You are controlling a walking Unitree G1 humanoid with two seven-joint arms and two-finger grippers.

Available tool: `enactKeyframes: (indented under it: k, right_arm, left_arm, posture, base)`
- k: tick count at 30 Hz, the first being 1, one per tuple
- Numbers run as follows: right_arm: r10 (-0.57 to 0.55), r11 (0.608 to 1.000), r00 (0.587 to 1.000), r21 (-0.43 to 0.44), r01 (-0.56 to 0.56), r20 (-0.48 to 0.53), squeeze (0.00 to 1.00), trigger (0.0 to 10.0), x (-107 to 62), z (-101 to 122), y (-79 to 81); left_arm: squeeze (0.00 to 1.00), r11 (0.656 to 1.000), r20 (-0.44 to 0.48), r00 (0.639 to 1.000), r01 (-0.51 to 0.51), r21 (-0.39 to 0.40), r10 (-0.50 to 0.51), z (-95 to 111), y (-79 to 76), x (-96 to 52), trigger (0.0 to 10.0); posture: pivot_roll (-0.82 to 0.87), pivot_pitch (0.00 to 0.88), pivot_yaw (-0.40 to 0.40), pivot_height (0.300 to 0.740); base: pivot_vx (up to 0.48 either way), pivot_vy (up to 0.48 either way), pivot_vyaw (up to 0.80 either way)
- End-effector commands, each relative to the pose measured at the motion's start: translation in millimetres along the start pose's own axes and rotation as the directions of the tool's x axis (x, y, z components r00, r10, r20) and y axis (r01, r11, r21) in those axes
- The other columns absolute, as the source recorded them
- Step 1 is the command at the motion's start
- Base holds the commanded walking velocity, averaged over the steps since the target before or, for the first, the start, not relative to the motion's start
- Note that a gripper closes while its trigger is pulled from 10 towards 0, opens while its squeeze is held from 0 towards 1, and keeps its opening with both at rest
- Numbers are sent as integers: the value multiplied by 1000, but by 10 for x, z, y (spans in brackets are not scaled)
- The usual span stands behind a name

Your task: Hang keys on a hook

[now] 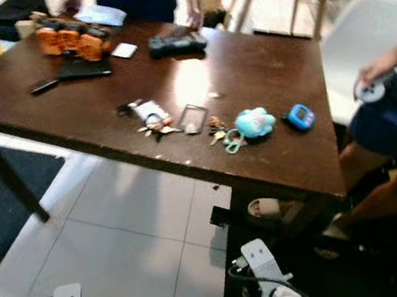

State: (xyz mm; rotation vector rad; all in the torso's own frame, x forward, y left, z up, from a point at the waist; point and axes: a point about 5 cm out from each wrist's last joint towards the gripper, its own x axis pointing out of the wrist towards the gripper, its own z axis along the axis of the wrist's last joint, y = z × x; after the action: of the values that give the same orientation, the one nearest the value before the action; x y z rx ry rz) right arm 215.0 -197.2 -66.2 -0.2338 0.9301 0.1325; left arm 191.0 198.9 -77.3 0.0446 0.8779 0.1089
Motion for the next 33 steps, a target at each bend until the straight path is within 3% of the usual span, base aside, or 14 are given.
enactKeyframes:
  k: [1, 7, 8, 14, 15, 21, 23, 26, 33]
  right_arm:
    - [-18, 1000, 1000, 20, 18, -2, 0, 10000, -5, -7, -41]
    - [-32, 999, 999, 43, 32, 14, 0, 10000, -7, 17, -71]
    - [-62, 993, 995, 105, 54, 74, 0, 10000, -10, 138, -158]
    - [-80, 980, 976, 195, 40, 200, 0, 10000, -32, 394, -305]
    - [-20, 984, 968, 179, -26, 251, 0, 10000, -39, 482, -291]
    - [171, 978, 938, 66, -200, 303, 0, 10000, -53, 556, -173]
    - [230, 968, 927, 26, -249, 295, 0, 10000, -56, 545, -126]
    - [355, 935, 910, -108, -339, 216, 0, 10000, -56, 451, -1]
    - [330, 941, 931, -141, -309, 159, 0, 10000, -38, 359, 36]
  left_arm:
    - [0, 1000, -22, 999, 24, 8, -24, -73, -64, -15, 10000]
    - [0, 1000, -19, 1000, 25, 13, -25, -53, -62, -9, 10000]
    - [0, 1000, -2, 1000, 5, 11, -5, -13, -42, -2, 10000]
    - [0, 999, 26, 1000, -3, 38, 2, 30, -37, 2, 10000]
    - [0, 997, 31, 1000, -7, 81, 5, 38, -37, 3, 10000]
    - [0, 988, 34, 999, -8, 156, 2, 37, -49, 2, 10000]
    - [0, 984, 34, 999, -4, 179, -2, 30, -60, 0, 10000]
    - [0, 982, 22, 1000, 0, 186, -4, -2, -75, -5, 10000]
    - [0, 973, -12, 1000, 10, 229, -7, -86, -108, -21, 10000]
  posture:
    - [23, 11, -24, 740]
    - [20, 10, -21, 740]
    - [18, 11, -20, 740]
    - [15, 13, -21, 740]
    - [11, 15, -25, 740]
    - [5, 21, -27, 740]
    - [2, 22, -27, 740]
    - [-4, 26, -29, 740]
    - [2, 32, -28, 740]
  base:
    - [315, 0, 0]
    - [310, 0, 0]
    - [0, 0, 0]
    - [0, 0, 0]
    - [0, 0, 0]
    - [0, 0, 0]
    - [0, 0, 0]
    - [0, 0, 0]
    - [-247, 0, 0]
